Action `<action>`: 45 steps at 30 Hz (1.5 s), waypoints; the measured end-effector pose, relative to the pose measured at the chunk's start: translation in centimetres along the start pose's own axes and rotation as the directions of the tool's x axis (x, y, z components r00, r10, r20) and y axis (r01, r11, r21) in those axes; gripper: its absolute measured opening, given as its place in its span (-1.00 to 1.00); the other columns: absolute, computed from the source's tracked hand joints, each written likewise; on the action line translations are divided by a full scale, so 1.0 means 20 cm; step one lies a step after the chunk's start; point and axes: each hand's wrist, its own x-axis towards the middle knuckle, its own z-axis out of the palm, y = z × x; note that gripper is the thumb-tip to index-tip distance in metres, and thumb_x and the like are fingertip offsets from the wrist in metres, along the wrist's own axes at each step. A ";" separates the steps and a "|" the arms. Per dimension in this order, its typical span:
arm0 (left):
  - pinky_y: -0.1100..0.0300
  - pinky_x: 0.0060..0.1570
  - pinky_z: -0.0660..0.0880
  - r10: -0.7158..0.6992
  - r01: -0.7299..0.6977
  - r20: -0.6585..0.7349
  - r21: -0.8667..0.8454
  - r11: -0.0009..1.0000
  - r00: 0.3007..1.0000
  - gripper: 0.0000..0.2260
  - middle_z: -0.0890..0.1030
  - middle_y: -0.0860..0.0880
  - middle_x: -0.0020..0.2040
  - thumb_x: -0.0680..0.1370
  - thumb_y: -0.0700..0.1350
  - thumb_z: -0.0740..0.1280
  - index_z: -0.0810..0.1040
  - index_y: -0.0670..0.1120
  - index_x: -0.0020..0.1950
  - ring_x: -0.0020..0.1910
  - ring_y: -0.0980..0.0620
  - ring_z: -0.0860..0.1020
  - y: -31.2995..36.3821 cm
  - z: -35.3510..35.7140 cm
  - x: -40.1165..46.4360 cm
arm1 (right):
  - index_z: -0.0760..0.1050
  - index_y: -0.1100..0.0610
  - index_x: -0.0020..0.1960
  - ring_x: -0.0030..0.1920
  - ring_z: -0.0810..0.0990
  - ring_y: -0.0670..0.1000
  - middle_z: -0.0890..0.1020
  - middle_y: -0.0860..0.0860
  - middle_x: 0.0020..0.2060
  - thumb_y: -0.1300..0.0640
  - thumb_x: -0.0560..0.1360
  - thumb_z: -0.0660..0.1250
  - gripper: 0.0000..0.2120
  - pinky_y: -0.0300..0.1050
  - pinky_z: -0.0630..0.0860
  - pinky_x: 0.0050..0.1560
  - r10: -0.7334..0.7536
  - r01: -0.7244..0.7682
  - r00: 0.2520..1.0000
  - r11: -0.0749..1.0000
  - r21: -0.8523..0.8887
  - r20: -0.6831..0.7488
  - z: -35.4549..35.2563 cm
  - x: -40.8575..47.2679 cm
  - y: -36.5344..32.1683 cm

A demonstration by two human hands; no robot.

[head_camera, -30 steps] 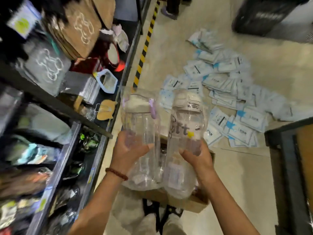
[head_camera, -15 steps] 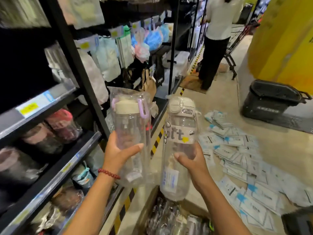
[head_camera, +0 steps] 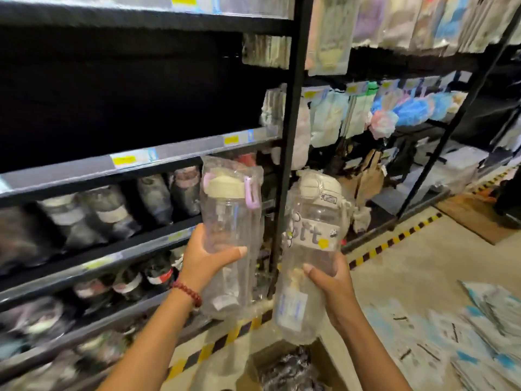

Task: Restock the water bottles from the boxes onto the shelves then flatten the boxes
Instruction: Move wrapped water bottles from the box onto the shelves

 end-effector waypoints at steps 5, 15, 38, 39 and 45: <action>0.46 -0.29 0.49 -0.029 0.038 -0.283 0.023 0.999 0.959 -0.28 0.51 0.14 0.05 0.14 -0.02 0.60 0.36 0.10 0.23 -0.11 0.30 0.56 0.01 -0.30 -0.32 | 0.38 -0.04 0.27 0.05 0.61 -0.07 0.59 -0.03 0.13 0.10 0.20 0.57 -0.31 -0.20 0.57 -0.13 0.072 -0.092 0.961 0.994 0.063 0.267 0.28 -0.04 0.07; 0.32 -0.27 0.54 -0.077 0.105 -0.668 0.003 0.994 0.740 -0.23 0.57 -0.06 0.06 0.05 0.07 0.56 0.38 -0.02 0.21 -0.07 0.08 0.60 -0.02 -0.82 -0.77 | 0.36 0.02 0.32 0.09 0.62 0.06 0.62 0.05 0.13 0.03 0.09 0.52 -0.19 -0.02 0.59 -0.01 0.129 -0.165 0.769 0.986 -0.001 0.627 0.90 -0.18 0.18; 0.17 -0.10 0.53 -0.279 0.265 -0.675 -0.128 0.956 0.683 -0.33 0.55 -0.06 0.04 0.01 0.14 0.53 0.38 0.08 0.04 0.05 -0.02 0.58 -0.41 -2.29 -0.69 | 0.39 0.00 0.26 0.07 0.61 -0.06 0.61 -0.03 0.09 0.11 0.17 0.48 -0.33 -0.20 0.55 -0.05 0.263 -0.145 0.736 0.961 -0.234 0.624 2.38 -0.40 0.61; 0.20 -0.12 0.53 -0.287 0.272 -0.660 -0.128 0.954 0.694 -0.30 0.55 -0.06 0.05 0.02 0.13 0.54 0.39 0.04 0.09 0.05 -0.02 0.58 -0.44 -2.35 -0.65 | 0.38 -0.03 0.23 0.06 0.61 -0.07 0.61 -0.03 0.08 0.13 0.17 0.47 -0.36 -0.22 0.54 -0.08 0.262 -0.133 0.748 0.959 -0.250 0.610 2.44 -0.39 0.63; 0.27 -0.25 0.55 -0.307 0.260 -0.618 -0.168 0.951 0.724 -0.16 0.55 -0.01 0.03 0.01 0.03 0.56 0.37 0.00 0.26 -0.09 0.09 0.59 -0.60 -2.55 -0.36 | 0.32 -0.04 0.30 0.09 0.54 -0.17 0.54 -0.14 0.12 0.09 0.16 0.49 -0.26 -0.29 0.49 -0.06 0.199 -0.006 0.800 0.946 -0.324 0.566 2.67 -0.22 0.75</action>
